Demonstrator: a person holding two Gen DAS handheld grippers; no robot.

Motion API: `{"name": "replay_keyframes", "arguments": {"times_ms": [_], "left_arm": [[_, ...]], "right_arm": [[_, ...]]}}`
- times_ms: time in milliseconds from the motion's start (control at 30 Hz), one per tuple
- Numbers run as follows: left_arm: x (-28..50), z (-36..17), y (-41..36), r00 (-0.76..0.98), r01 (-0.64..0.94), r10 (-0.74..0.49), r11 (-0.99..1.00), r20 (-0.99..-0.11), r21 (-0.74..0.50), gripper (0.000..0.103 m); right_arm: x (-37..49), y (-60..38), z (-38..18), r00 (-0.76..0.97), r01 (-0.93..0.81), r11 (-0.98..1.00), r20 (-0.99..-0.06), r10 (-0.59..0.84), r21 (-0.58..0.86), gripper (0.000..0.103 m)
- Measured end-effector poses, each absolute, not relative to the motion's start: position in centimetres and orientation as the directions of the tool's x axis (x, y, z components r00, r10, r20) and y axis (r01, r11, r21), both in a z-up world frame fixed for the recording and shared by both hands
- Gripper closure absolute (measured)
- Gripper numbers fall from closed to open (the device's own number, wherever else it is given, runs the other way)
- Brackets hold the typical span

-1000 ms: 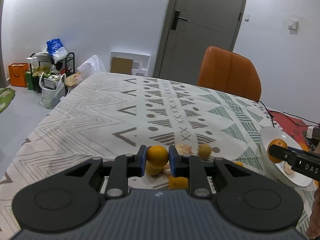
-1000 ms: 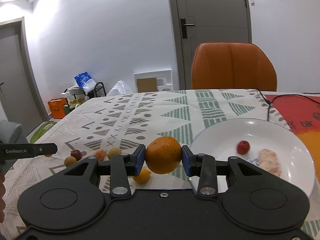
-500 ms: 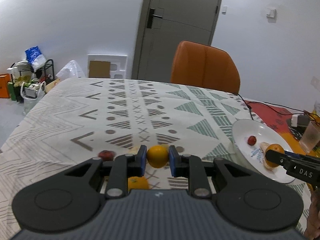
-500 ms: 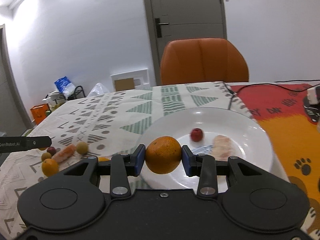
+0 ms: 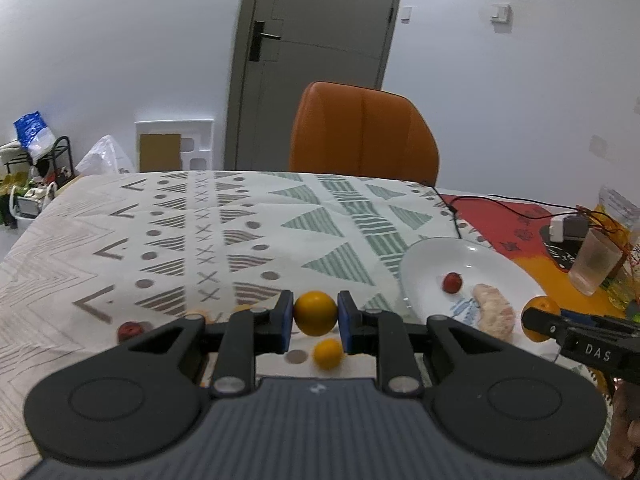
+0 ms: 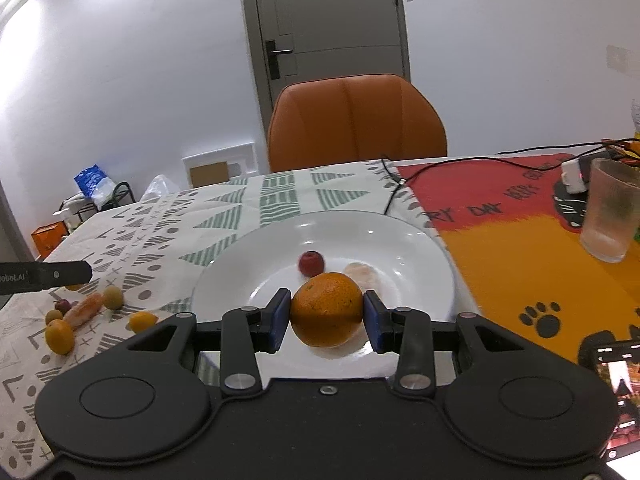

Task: Organize fruits
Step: 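Place the large orange on the plate with the right tool while the left tool places the small orange there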

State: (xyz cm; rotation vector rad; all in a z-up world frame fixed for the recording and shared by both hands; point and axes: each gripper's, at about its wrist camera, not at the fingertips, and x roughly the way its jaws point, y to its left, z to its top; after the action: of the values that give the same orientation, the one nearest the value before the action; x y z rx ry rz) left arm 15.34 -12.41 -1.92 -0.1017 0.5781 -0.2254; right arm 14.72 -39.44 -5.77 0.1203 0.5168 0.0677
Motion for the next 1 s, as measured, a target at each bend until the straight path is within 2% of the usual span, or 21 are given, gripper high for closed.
{"name": "replay_keyframes", "arguments": {"times_ms": [567,633,733,1000], "left_arm": [[17.0,-1.5,-17.7,0.798,0.272,-0.311,0.950,-0.516,-0.152,0.081],[17.1,-1.6,-18.2,0.793,0.283,-0.320,0.947,-0.518,-0.151,0.081],[17.2,-1.8,-18.9,0.786,0.298,-0.332,0.943,-0.521,-0.151,0.081],[18.1,-2.5,-20.5,0.764,0.326,-0.361,0.931,-0.536,-0.162,0.081]], "right_arm": [[14.7,-42.1,-6.6,0.868,-0.004,0.989,-0.491,0.078,0.151,0.066],[14.7,-42.2,-6.7,0.868,-0.004,0.988,-0.490,0.079,0.153,0.065],[14.7,-42.4,-6.7,0.875,0.005,0.989,-0.480,0.067,0.147,0.059],[13.7,-42.7,-6.3,0.878,0.006,0.991,-0.474,0.060,0.135,0.059]]}}
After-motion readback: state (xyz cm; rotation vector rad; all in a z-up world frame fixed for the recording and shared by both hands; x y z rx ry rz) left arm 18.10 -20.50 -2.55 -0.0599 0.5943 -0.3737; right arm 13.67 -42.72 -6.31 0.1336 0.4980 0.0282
